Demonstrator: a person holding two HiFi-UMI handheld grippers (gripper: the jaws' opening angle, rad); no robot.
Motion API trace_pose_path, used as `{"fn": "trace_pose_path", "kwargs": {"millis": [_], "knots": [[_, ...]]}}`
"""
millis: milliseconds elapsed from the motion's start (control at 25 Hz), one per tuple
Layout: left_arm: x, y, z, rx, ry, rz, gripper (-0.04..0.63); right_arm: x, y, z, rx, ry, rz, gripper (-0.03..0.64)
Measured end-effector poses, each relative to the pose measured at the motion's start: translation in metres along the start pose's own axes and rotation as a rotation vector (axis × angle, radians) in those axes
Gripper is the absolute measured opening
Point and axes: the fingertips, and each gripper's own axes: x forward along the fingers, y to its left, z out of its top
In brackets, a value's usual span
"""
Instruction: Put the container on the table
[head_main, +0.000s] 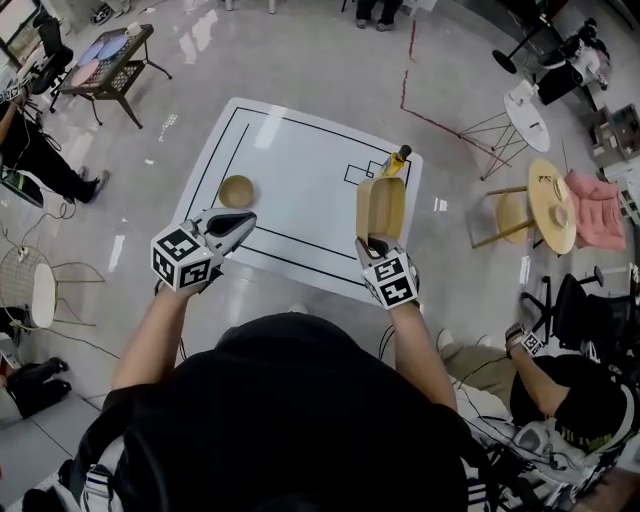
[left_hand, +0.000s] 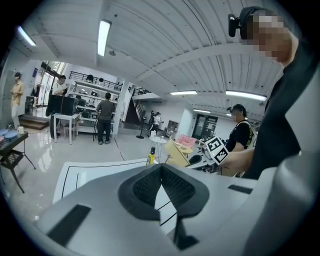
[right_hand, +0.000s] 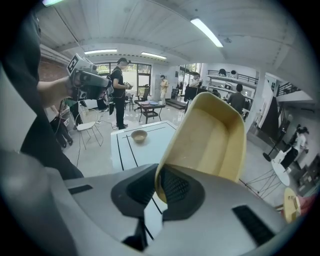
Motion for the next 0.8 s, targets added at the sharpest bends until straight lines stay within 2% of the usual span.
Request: {"fn": "trace_pose_path", "kwargs": {"millis": [360, 800], "knots": [[0.015, -0.002, 0.001, 0.003, 0.009, 0.035, 0.006, 0.014, -0.012, -0.002, -0.007, -0.022, 0.044, 0.017], [0.018, 0.002, -0.002, -0.033, 0.0, 0.059, 0.006, 0.019, -0.009, -0.008, -0.014, 0.004, 0.082, 0.017]]}}
